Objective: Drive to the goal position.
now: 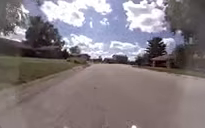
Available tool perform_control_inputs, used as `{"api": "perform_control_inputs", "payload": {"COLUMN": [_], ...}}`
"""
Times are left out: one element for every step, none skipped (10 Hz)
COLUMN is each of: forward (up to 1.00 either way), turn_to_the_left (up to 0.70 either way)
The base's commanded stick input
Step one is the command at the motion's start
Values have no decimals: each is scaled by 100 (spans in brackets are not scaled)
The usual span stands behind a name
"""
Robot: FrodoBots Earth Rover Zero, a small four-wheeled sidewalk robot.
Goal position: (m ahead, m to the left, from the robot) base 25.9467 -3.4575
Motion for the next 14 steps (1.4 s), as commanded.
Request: {"api": "perform_control_inputs", "payload": {"forward": [70, 70, 70, 70, 70, 40, 5, 0, 46, 70, 70, 70, 70, 70], "turn_to_the_left": [0, 0, 0, 0, 0, 0, 0, 0, 0, 0, 0, 0, 0, 0]}}
